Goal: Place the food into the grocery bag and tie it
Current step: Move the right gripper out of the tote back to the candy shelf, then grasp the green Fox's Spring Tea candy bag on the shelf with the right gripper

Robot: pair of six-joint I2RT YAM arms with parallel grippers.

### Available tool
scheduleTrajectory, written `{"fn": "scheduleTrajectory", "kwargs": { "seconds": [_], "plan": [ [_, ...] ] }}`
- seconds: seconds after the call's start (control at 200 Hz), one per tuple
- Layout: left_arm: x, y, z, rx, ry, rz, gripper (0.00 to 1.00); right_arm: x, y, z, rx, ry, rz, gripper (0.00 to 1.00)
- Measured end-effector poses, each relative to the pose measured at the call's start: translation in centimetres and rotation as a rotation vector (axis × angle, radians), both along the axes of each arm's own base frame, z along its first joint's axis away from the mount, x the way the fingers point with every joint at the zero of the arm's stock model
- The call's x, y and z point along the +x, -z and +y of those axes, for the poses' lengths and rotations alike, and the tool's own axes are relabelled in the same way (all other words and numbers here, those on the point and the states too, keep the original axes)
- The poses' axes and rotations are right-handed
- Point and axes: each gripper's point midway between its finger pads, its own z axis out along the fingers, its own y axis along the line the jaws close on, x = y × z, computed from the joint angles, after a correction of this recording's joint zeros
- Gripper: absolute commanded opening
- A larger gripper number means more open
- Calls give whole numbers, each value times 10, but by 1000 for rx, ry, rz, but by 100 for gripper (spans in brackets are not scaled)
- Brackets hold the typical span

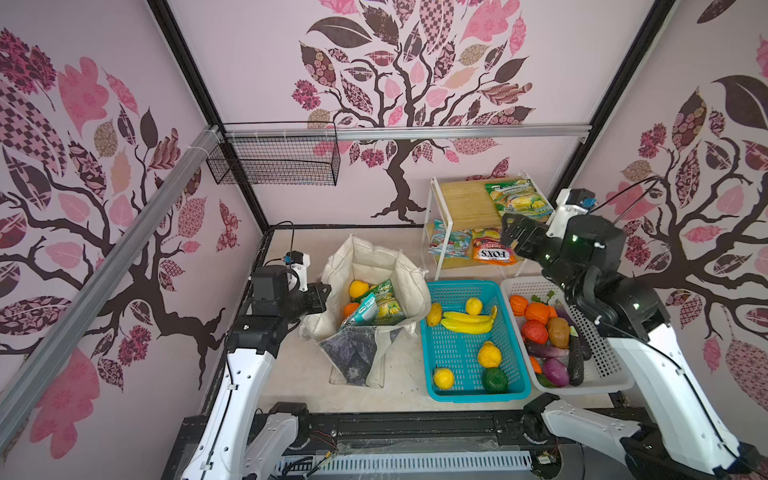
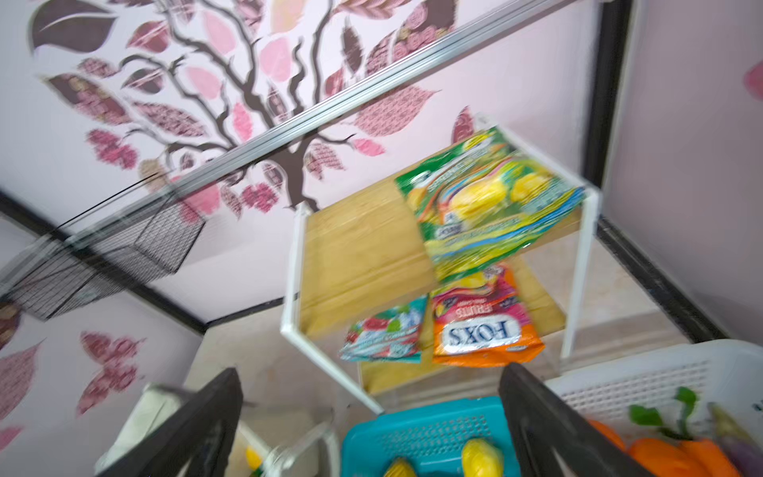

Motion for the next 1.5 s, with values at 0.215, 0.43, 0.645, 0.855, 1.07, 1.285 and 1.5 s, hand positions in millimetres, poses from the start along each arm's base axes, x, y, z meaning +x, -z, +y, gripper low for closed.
{"fn": "scheduleTrajectory", "kwargs": {
  "seconds": [0.215,0.43,0.645,0.855,1.07,1.285,1.5],
  "plan": [
    [1,2,1,4,-3,5,0,50,44,-19,5,-28,149,98],
    [2,3,3,12,-13,6,0,73,60,-55,128,-5,168,92],
    [3,4,5,25,-25,6,0,86,62,-61,193,-14,142,82],
    [3,4,7,30,-31,6,0,93,79,-70,226,12,157,72],
    [4,6,7,33,-30,11,0,97,77,-86,243,54,135,65],
    [4,6,7,34,-31,11,0,106,80,-98,265,84,116,60],
    [4,6,7,34,-31,11,0,114,94,-100,298,86,124,50]
  ]
}}
